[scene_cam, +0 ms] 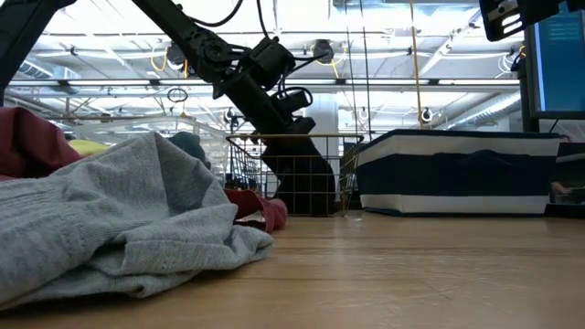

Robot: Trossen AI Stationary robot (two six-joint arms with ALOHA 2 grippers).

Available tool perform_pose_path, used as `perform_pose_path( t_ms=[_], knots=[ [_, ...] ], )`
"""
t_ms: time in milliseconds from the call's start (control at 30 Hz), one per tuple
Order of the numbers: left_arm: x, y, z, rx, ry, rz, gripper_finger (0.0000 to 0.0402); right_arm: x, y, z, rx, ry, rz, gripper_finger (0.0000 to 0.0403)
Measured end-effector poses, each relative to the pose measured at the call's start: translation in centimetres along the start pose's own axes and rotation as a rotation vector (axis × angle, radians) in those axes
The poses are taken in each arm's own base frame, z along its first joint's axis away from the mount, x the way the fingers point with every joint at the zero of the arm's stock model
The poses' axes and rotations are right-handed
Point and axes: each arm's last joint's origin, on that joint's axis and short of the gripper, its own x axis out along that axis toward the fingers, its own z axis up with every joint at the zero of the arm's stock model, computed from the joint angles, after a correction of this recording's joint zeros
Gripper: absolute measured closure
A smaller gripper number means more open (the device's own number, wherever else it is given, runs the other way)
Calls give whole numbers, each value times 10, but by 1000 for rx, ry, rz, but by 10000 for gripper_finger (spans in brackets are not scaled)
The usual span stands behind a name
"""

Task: Pick & Place Cloths
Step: Put the black boxer into the wire basket, then put the red underwear into the wire basket

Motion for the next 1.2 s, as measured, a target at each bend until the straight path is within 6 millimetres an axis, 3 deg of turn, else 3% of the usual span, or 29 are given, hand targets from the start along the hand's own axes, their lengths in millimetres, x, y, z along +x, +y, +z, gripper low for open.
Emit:
perform_pose_path(
  t_ms=[300,500,633,867,1200],
  knots=[
    [0,-3,0,-99,1,-146,203,0,0,0,5,0,0,289],
    [-5,-2,4,-107,127,-158,156,0,0,0,7,-2,0,289],
    [-16,1,19,-86,244,-153,141,0,0,0,7,-2,0,289],
    [-39,5,57,-75,283,-156,139,0,0,0,7,-2,0,289],
    [-73,-11,86,-19,342,-195,138,0,0,0,6,-2,0,289]
  ],
)
